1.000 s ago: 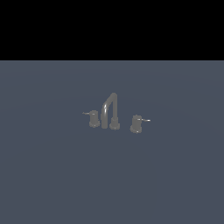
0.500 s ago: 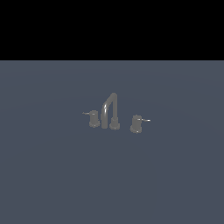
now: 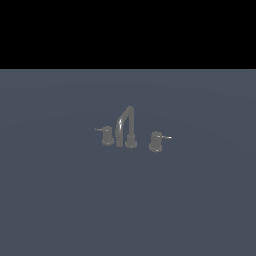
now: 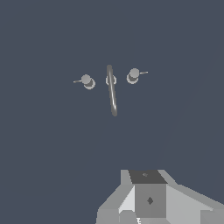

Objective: Turn on the faucet by rotating a designated handle.

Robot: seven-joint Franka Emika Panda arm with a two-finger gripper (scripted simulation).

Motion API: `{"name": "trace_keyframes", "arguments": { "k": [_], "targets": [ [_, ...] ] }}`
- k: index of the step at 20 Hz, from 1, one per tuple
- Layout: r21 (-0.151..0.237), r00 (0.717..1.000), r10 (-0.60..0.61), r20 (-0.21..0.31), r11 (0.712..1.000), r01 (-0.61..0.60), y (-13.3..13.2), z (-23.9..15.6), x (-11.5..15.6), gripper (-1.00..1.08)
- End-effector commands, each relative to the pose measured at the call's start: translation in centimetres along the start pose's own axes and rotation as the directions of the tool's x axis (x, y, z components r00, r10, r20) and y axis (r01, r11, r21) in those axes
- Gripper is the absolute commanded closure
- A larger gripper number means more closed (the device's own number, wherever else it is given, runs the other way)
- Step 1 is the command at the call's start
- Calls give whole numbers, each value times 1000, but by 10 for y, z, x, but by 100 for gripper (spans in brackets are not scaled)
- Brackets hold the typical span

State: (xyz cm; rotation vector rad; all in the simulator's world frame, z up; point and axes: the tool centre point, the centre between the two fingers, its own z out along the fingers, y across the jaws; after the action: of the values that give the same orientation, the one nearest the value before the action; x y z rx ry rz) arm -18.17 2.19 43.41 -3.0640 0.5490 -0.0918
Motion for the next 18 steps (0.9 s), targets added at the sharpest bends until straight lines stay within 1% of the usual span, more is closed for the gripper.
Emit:
{"name": "trace_keyframes", "arguments": {
  "k": [1,5,9,13,18],
  "targets": [
    [-2,998,68,1,998,-68,-5,18,12,108],
    [-7,985,175,2,985,-175,-11,47,31,108],
    [-11,960,279,2,960,-279,-15,75,51,108],
    [-15,925,379,2,925,-379,-16,104,72,108],
    [-21,868,496,2,868,-496,-15,138,97,108]
  ]
}}
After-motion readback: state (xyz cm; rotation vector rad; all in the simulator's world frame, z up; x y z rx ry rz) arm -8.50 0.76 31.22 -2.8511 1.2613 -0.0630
